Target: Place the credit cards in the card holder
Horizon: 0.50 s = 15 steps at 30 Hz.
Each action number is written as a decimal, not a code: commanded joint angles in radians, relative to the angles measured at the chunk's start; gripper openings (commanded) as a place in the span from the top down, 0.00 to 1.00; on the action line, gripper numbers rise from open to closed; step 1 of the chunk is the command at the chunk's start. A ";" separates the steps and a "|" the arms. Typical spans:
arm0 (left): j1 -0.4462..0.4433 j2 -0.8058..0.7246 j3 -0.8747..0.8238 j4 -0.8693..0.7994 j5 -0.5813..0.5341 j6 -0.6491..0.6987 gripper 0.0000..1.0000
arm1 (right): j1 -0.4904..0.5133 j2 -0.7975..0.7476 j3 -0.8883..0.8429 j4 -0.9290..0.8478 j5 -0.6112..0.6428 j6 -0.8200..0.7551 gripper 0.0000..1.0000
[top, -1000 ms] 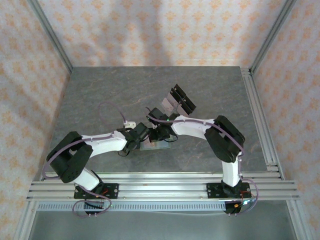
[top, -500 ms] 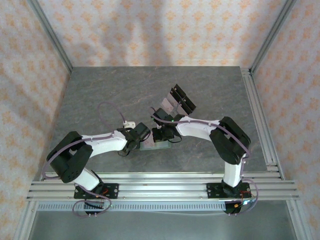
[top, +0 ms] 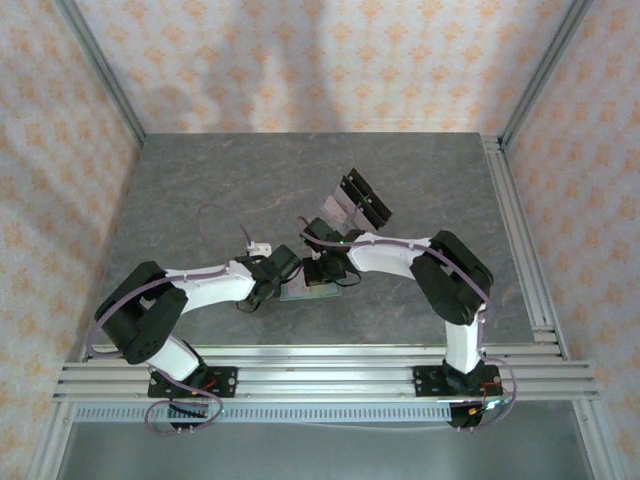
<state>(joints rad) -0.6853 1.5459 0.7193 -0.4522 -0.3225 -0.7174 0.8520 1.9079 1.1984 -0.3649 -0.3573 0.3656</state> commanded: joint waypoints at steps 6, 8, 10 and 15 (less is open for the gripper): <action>0.009 0.046 -0.012 0.012 -0.016 -0.005 0.34 | 0.012 0.034 0.044 0.009 -0.012 0.009 1.00; 0.009 0.049 -0.012 0.014 -0.013 -0.005 0.34 | 0.016 0.042 0.054 0.007 -0.017 0.008 1.00; 0.009 0.051 -0.013 0.018 -0.012 -0.004 0.34 | 0.019 0.050 0.062 0.006 -0.023 0.009 1.00; 0.009 0.048 -0.013 0.019 -0.007 -0.004 0.34 | 0.025 0.060 0.084 0.004 -0.041 0.011 1.00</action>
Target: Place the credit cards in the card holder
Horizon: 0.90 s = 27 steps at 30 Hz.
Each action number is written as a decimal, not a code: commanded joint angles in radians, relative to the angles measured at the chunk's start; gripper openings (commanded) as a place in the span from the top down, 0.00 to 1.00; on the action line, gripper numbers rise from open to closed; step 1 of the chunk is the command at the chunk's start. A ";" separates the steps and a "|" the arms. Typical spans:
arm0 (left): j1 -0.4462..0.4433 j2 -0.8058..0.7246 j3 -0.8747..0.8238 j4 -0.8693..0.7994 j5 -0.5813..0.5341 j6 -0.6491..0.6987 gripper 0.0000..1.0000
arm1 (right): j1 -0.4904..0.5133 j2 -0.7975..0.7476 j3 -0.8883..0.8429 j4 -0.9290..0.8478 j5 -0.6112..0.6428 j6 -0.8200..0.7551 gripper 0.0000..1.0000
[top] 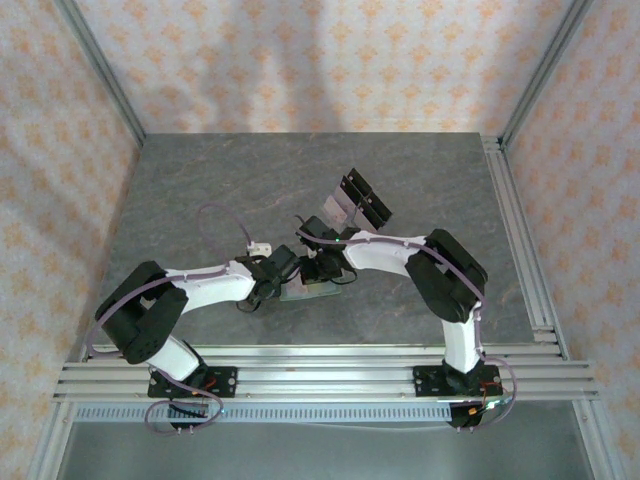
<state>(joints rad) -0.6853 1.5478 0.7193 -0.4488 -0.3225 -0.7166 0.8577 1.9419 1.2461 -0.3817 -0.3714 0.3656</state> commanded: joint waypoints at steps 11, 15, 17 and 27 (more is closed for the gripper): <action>0.010 -0.048 0.010 -0.068 -0.045 -0.004 0.33 | -0.040 -0.156 -0.047 -0.003 0.064 -0.002 0.63; 0.011 -0.075 0.023 -0.092 -0.049 -0.004 0.33 | -0.054 -0.155 -0.071 -0.004 0.065 -0.011 0.61; 0.010 -0.086 0.028 -0.096 -0.048 -0.003 0.32 | -0.057 -0.150 -0.081 0.001 0.068 -0.013 0.60; 0.009 -0.093 0.045 -0.094 -0.024 0.007 0.32 | -0.074 -0.115 -0.110 0.023 0.088 -0.024 0.56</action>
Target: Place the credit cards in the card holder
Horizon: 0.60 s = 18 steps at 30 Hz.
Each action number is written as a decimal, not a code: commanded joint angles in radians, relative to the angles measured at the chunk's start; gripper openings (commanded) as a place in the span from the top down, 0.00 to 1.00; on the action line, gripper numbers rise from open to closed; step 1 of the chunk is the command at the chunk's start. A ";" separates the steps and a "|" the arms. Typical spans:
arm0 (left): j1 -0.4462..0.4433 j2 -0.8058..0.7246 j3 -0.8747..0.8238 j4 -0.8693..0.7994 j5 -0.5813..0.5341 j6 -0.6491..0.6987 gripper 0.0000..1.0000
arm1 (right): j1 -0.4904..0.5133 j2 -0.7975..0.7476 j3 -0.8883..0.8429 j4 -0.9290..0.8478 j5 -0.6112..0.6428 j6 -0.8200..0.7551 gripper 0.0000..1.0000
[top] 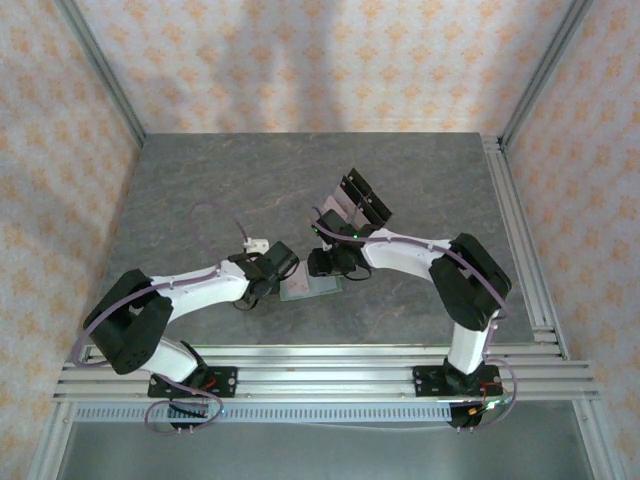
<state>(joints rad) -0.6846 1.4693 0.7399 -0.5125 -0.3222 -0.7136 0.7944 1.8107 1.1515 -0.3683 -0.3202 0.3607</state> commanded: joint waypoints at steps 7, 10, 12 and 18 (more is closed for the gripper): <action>0.008 0.003 0.030 -0.020 -0.019 0.010 0.33 | -0.017 0.024 -0.043 0.024 0.035 -0.015 0.54; 0.009 0.011 0.034 -0.018 -0.017 0.011 0.33 | -0.018 0.020 -0.057 0.032 0.032 -0.007 0.53; 0.009 0.013 0.036 -0.015 -0.017 0.014 0.33 | -0.018 0.017 -0.063 0.035 0.032 -0.002 0.53; 0.008 0.017 0.037 -0.011 -0.015 0.019 0.33 | -0.018 -0.016 -0.085 0.043 0.032 0.014 0.53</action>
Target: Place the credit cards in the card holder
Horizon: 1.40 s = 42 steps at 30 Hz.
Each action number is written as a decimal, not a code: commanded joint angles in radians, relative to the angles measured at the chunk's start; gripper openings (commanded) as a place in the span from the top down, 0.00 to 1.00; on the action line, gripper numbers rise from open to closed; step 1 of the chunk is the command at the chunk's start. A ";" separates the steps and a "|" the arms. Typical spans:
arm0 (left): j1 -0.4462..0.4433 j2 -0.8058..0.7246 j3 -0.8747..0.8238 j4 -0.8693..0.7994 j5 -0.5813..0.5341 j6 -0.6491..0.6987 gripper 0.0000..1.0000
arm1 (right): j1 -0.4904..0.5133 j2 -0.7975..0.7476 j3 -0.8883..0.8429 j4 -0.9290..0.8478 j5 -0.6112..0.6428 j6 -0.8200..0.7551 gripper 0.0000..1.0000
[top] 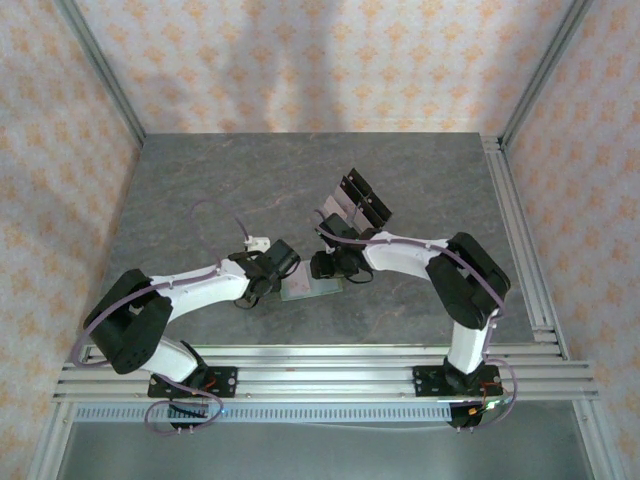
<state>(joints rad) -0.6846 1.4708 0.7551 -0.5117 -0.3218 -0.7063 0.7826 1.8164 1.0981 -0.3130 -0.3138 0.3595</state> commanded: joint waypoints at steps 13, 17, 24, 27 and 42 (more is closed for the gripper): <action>0.008 0.022 0.015 0.003 -0.006 0.013 0.33 | -0.005 0.014 -0.055 0.085 -0.103 0.070 0.50; 0.009 0.016 0.013 0.012 0.001 0.016 0.33 | -0.004 0.026 -0.061 0.134 -0.156 0.101 0.50; 0.008 -0.047 -0.021 0.072 0.040 0.022 0.33 | -0.002 0.031 -0.063 0.193 -0.204 0.150 0.50; 0.004 -0.096 -0.054 0.107 0.078 0.019 0.33 | -0.002 0.032 -0.064 0.202 -0.206 0.158 0.50; -0.154 -0.214 -0.168 0.280 0.141 0.008 0.33 | -0.002 0.031 -0.083 0.256 -0.215 0.221 0.50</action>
<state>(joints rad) -0.8177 1.2675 0.6029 -0.2890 -0.1806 -0.6991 0.7818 1.8336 1.0328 -0.0807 -0.5247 0.5556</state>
